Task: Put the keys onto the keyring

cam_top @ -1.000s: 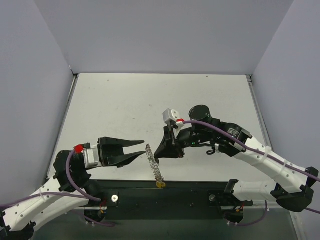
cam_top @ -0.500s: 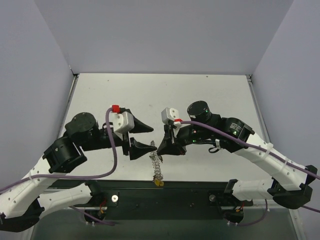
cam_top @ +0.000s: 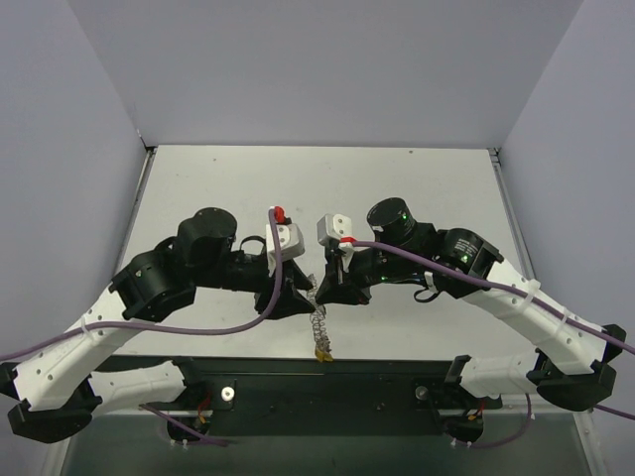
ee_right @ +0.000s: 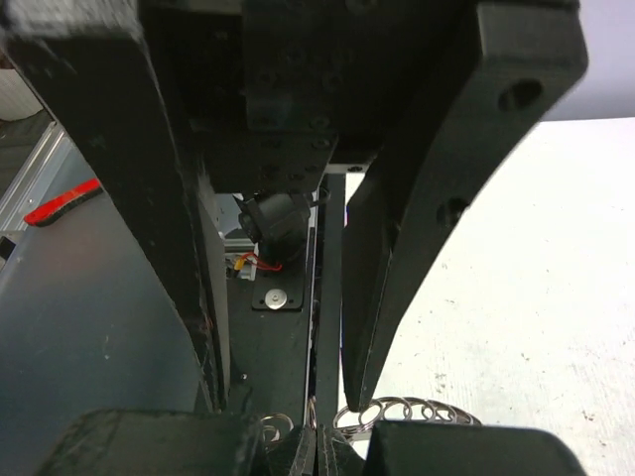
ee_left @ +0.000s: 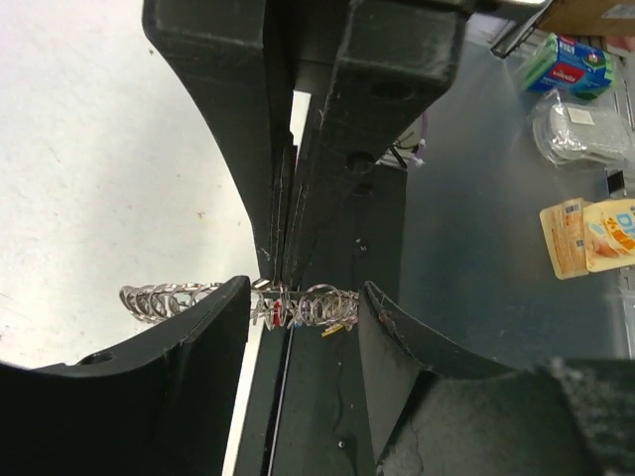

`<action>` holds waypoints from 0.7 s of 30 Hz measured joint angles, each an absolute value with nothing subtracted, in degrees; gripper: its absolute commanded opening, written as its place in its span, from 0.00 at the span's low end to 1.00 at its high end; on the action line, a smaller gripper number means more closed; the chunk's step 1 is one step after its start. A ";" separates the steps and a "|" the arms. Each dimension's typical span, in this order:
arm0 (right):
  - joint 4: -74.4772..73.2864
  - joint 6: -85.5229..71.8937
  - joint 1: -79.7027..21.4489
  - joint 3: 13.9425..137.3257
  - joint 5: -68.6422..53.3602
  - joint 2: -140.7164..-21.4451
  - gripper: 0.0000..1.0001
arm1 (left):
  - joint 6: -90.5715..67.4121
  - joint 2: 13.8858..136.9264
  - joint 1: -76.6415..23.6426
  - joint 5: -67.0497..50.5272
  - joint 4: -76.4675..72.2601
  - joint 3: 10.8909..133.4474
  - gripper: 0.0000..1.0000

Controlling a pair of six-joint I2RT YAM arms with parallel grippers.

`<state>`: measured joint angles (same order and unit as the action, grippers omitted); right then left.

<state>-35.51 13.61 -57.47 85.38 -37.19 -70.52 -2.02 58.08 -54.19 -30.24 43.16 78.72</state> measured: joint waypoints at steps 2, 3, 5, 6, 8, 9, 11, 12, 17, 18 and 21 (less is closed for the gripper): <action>-35.59 13.61 -57.47 85.41 -37.19 -70.52 0.00 | -2.17 59.00 -54.15 -30.87 43.64 78.72 0.53; -35.62 13.61 -57.47 85.41 -37.19 -70.52 0.00 | -2.24 59.35 -54.08 -31.11 43.68 78.70 0.51; -35.64 13.61 -57.47 85.41 -37.19 -70.52 0.00 | -2.28 59.83 -53.91 -31.42 43.70 78.67 0.45; -35.64 13.61 -57.47 85.41 -37.19 -70.52 0.00 | -2.33 59.94 -53.84 -31.46 43.72 78.67 0.45; -35.66 13.61 -57.47 85.41 -37.19 -70.52 0.00 | -2.24 60.16 -53.63 -31.55 43.72 78.54 0.45; -35.66 13.61 -57.47 85.41 -37.19 -70.52 0.00 | -2.22 60.23 -53.49 -31.55 43.70 78.43 0.44; -35.66 13.61 -57.47 85.41 -37.19 -70.52 0.00 | -2.11 60.29 -53.23 -31.57 43.72 78.13 0.43; -35.66 13.61 -57.47 85.41 -37.19 -70.52 0.00 | -2.07 60.31 -53.08 -31.57 43.66 77.91 0.41; -35.68 13.61 -57.47 85.41 -37.06 -70.52 0.00 | -1.76 60.55 -52.62 -31.83 43.70 76.49 0.34; -35.88 13.61 -57.47 85.41 -36.93 -70.52 0.00 | -1.67 60.60 -52.47 -32.03 43.68 76.27 0.33; -35.97 13.61 -57.47 85.41 -36.84 -70.52 0.00 | -1.50 60.69 -52.38 -32.58 43.64 75.92 0.24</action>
